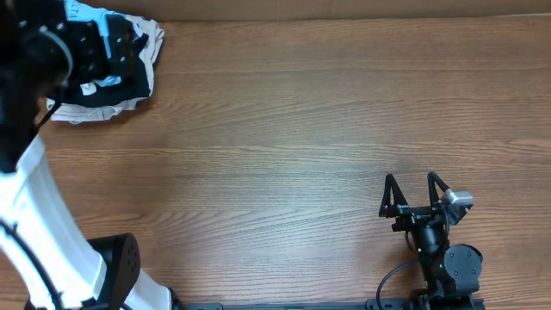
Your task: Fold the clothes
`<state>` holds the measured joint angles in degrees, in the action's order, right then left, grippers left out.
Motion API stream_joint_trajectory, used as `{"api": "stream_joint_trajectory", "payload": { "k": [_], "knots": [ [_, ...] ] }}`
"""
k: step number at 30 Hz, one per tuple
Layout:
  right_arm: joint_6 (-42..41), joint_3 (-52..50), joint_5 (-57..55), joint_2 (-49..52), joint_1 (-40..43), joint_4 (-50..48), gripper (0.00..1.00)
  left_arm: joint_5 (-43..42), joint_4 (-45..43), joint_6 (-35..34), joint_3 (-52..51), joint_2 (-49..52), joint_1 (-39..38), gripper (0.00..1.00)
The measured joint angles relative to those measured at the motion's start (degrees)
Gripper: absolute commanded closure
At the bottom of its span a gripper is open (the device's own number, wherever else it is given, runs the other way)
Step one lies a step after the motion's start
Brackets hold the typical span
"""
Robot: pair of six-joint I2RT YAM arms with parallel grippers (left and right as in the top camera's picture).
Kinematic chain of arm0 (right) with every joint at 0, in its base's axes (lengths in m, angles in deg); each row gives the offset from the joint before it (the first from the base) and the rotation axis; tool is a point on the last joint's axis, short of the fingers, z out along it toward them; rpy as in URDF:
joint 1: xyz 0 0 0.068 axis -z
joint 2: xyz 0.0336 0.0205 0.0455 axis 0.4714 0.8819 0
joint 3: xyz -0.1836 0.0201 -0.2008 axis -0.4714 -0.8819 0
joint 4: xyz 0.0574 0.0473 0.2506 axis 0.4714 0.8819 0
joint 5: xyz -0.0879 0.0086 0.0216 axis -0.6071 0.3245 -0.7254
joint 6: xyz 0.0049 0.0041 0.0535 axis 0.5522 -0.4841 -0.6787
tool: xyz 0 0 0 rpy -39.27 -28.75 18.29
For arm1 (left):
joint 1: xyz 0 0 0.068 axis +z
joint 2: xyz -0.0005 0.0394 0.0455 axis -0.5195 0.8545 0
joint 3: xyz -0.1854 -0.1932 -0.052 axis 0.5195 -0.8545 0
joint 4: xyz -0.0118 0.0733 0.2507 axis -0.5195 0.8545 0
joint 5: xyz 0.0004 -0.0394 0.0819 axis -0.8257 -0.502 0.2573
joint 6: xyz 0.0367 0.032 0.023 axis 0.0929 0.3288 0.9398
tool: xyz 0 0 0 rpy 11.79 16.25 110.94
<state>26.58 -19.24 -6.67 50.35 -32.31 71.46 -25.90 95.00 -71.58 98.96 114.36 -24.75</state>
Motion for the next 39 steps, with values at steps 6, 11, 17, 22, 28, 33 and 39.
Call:
{"api": "stream_joint_trajectory", "payload": {
  "k": [6,11,17,22,28,33,39],
  "knots": [
    [0.02,0.0,0.02,0.0,0.0,0.0,0.0,-2.34,-21.4,0.04,-26.77,-7.65,-3.69,0.0],
    [0.02,0.0,0.0,0.0,-0.02,0.02,0.0,-3.04,-36.92,0.68,-52.0,-21.94,-5.22,0.0],
    [0.0,0.0,-0.15,0.0,-0.04,0.04,0.0,-3.3,-52.22,1.97,-79.93,-41.83,-5.33,0.0],
    [0.02,0.0,-0.2,0.0,-0.04,0.02,0.0,-3.48,-66.12,2.62,-103.34,-55.67,-5.33,0.0],
    [0.04,0.0,-0.2,0.0,-0.04,0.0,0.0,-4.5,-82.58,2.89,-126.97,-71.54,-5.35,0.0],
    [0.04,0.0,-0.17,0.0,-0.04,0.0,0.0,-4.81,-89.53,2.91,-140.23,-83.49,-5.33,0.0],
    [0.02,0.0,-0.17,0.0,-0.04,0.02,0.0,-4.72,-91.03,2.93,-148.71,-92.35,-4.92,0.0]
  ]
}}
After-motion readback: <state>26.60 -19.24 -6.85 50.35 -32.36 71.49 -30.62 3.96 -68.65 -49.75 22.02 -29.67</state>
